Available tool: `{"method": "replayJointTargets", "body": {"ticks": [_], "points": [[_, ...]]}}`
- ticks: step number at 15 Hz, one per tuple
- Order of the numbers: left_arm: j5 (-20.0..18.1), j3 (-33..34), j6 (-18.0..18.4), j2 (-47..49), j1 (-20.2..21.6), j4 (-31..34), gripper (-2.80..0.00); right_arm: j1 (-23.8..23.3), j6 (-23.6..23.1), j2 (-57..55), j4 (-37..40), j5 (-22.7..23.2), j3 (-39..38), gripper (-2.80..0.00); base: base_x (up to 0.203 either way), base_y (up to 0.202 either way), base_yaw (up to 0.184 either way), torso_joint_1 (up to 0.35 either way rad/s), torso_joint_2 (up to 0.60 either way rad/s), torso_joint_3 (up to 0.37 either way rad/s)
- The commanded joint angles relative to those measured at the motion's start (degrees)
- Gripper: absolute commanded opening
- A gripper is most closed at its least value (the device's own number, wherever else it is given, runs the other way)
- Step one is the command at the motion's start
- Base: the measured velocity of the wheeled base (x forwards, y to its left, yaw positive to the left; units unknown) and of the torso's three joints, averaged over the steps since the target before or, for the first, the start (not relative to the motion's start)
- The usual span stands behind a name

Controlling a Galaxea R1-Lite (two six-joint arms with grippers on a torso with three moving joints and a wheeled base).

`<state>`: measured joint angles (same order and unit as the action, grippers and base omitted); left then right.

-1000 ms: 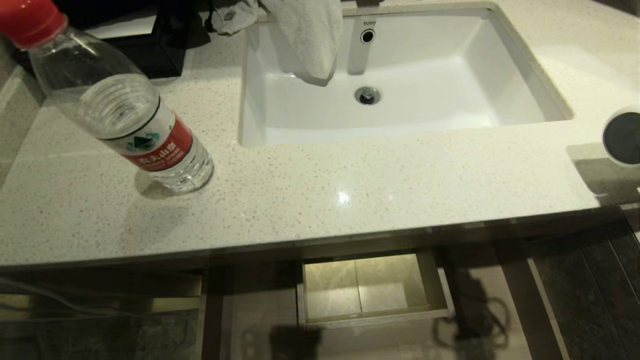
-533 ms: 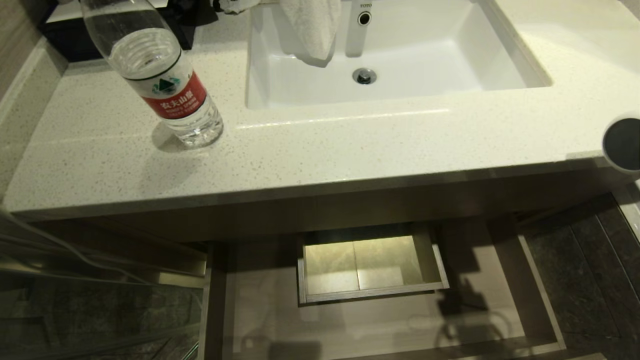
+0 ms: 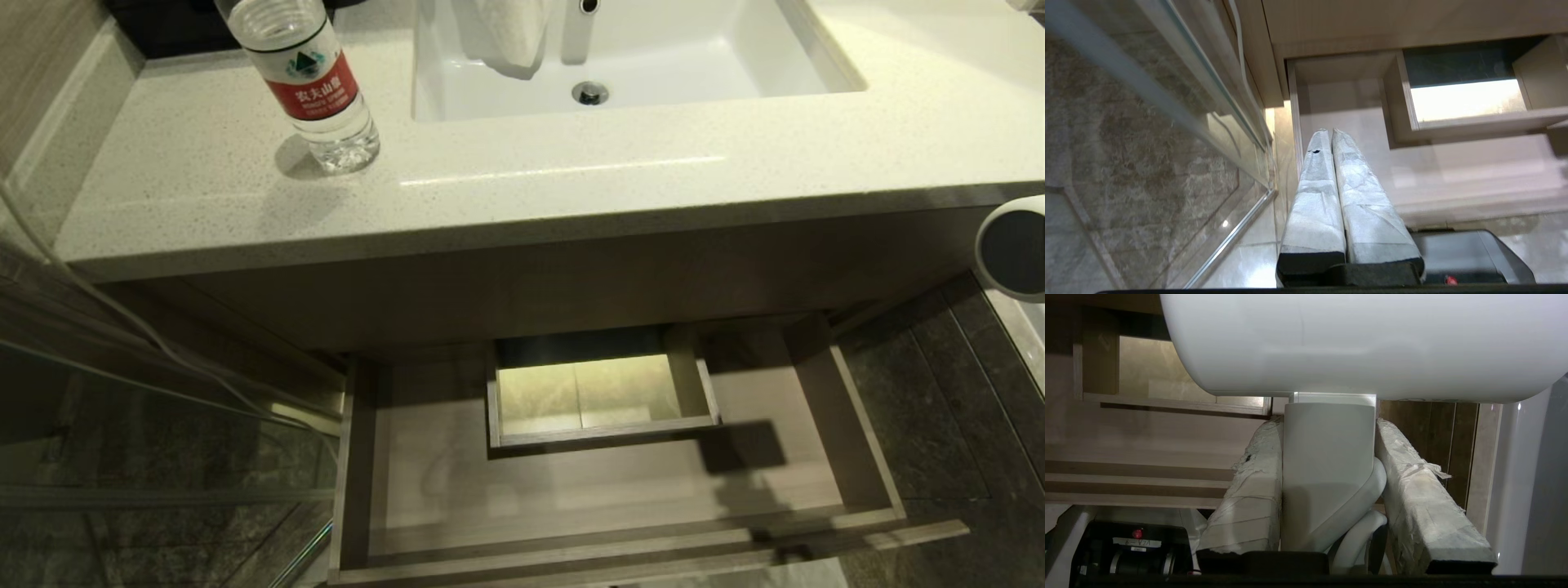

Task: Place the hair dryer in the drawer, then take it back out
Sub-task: Put it into the drawer

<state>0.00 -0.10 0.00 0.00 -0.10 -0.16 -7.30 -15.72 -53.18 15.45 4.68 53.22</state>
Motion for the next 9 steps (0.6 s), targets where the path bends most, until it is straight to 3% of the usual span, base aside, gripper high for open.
{"method": "replayJointTargets", "body": {"ticks": [1,7,9], "points": [[0.0,0.0,0.0,0.1,0.0,0.0,-2.80,-0.1,-0.1,0.3,0.1,0.0,-0.4,-2.80,0.000,0.000,0.000,-0.290,0.01,-0.281],[0.0,0.1,0.0,0.0,0.0,0.0,-2.80,-0.1,0.1,1.1,0.2,-0.8,-1.7,-2.80,0.000,0.000,0.000,-0.275,-0.02,-0.297],[0.0,0.0,0.0,0.1,0.0,0.0,-2.80,-0.1,0.2,1.4,0.0,-0.9,-1.9,-2.80,0.000,0.000,0.000,-0.277,0.26,-0.006]]}}
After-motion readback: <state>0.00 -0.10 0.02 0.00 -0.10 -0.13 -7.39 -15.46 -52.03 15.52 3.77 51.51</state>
